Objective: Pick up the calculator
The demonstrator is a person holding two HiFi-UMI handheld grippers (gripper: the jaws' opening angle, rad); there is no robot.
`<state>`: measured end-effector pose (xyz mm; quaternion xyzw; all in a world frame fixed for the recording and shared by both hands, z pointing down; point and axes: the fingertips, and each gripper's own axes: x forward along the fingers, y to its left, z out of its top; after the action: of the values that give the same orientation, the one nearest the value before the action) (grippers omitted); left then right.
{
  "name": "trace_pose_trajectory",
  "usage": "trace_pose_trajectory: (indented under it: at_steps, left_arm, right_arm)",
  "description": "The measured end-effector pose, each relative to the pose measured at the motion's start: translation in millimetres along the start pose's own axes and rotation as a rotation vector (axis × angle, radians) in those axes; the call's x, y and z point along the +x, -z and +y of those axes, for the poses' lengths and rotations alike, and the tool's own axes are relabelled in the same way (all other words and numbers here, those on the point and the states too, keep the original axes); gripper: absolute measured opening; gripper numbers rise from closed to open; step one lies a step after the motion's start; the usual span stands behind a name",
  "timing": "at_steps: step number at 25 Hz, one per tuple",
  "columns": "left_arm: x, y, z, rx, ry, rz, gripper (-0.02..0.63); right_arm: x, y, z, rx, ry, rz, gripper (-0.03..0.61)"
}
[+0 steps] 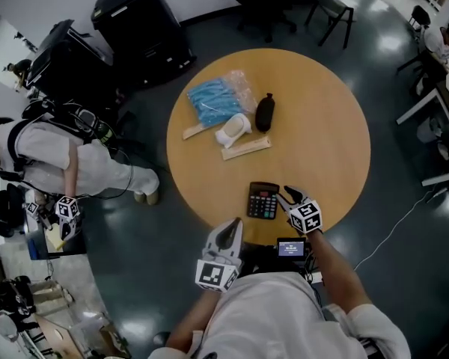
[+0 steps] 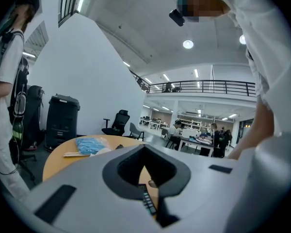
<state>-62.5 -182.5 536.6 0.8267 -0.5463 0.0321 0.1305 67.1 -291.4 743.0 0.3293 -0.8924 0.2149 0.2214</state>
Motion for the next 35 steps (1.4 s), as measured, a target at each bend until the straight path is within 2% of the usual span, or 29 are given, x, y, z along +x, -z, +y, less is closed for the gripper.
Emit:
trace_pose_trajectory:
  at_steps: [5, 12, 14, 16, 20, 24, 32, 35]
  left_arm:
    - [7, 2, 13, -0.009, 0.007, 0.03, 0.005]
    - [5, 18, 25, -0.042, 0.005, 0.082, 0.005]
    - [4, 20, 25, -0.046, 0.007, 0.089, 0.006]
    - [3, 21, 26, -0.048, 0.008, 0.089, 0.005]
    - [1, 21, 28, -0.053, 0.007, 0.077, 0.005]
    - [1, 15, 30, -0.044, 0.016, 0.052, 0.005]
    - [-8, -4, 22, -0.021, 0.029, -0.012, 0.005]
    - [-13, -13, 22, -0.008, 0.026, -0.022, 0.005]
  right_arm:
    - [42, 27, -13, 0.033, -0.084, 0.154, 0.193]
    - [72, 29, -8, 0.082, -0.193, 0.21, 0.202]
    - [74, 28, -5, 0.099, -0.226, 0.217, 0.162]
    - [73, 27, -3, 0.095, -0.244, 0.22, 0.149]
    - [61, 14, 10, 0.048, -0.255, 0.185, 0.096]
    - [45, -6, 32, -0.032, -0.204, 0.136, 0.069]
    - [-16, -34, 67, -0.183, 0.027, 0.006, 0.052]
    - [-49, -54, 81, -0.194, 0.081, -0.077, 0.052]
